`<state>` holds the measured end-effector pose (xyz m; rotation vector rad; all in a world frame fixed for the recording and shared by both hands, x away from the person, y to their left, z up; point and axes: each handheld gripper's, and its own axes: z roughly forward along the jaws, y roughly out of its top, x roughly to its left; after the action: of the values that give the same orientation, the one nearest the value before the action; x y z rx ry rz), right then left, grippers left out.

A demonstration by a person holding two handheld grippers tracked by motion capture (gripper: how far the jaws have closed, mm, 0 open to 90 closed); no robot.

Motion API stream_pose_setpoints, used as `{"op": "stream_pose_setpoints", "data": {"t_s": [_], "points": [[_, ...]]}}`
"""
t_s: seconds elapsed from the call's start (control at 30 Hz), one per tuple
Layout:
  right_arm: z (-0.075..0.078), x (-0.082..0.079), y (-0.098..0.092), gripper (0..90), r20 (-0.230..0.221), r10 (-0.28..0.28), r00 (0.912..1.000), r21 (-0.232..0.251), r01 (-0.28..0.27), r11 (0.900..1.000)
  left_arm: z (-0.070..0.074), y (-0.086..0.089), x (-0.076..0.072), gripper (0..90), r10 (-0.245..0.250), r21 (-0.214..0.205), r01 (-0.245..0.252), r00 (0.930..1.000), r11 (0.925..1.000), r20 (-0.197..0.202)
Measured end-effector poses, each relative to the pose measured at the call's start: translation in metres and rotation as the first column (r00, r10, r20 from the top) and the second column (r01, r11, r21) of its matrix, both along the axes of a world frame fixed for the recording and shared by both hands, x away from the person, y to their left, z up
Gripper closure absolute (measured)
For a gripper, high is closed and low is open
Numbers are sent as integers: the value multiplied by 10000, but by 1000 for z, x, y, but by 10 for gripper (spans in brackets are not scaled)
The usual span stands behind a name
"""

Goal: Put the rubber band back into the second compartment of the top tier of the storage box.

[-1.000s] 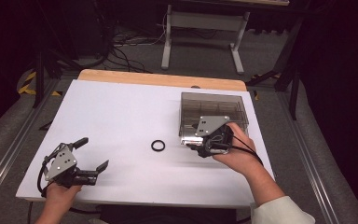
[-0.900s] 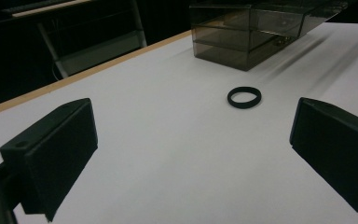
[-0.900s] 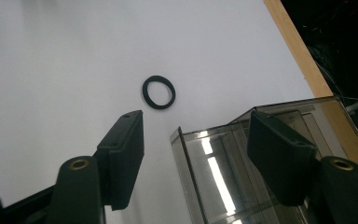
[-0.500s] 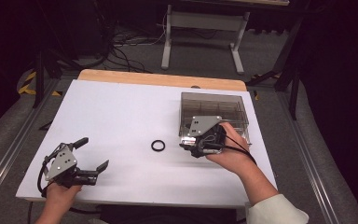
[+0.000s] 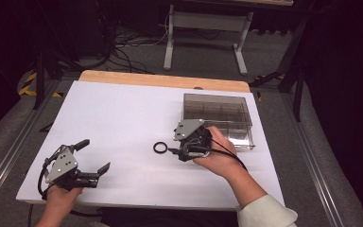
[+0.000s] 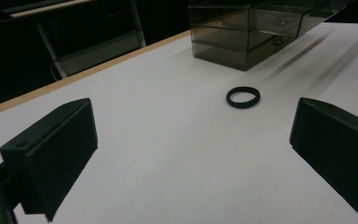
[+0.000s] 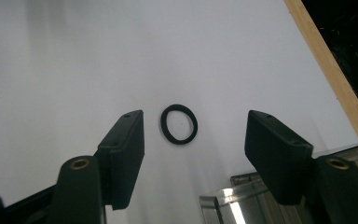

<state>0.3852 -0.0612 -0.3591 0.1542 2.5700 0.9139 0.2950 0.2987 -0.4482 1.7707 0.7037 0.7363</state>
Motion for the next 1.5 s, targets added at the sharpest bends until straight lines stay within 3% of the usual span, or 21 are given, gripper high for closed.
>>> {"op": "stream_pose_setpoints", "data": {"t_s": [0.6, 0.9, 1.0, 1.03, 1.3, 1.5], "points": [[-26, 9, 35, 406, -426, -785, 9960, 28, 787, 9969, 1, 1, 0, 16, -26, -13, 26, 10000, 10000, 55], [-42, 15, 49, 419, -1179, -754, 9902, 81, 768, 9970, 2, 2, 0, 16, 66, 152, -69, 9997, 9999, 217], [-46, 16, 53, 427, -1286, -942, 9872, 63, 958, 9954, 2, 2, 0, 16, 74, 134, -77, 9997, 9999, 228], [-48, 16, 54, 434, -1318, -993, 9863, 15, 1004, 9949, 1, 0, -1, 16, -18, -58, 18, 10000, 10000, 61], [-57, 18, 61, 469, -1332, -1598, 9781, -3, 1612, 9869, 1, 1, -1, 16, -29, -42, 30, 10000, 10000, 73], [-62, 17, 65, 503, -1153, -1666, 9792, -165, 1658, 9860, 1, 0, -1, 16, -35, -57, 35, 10000, 10000, 78]]}}
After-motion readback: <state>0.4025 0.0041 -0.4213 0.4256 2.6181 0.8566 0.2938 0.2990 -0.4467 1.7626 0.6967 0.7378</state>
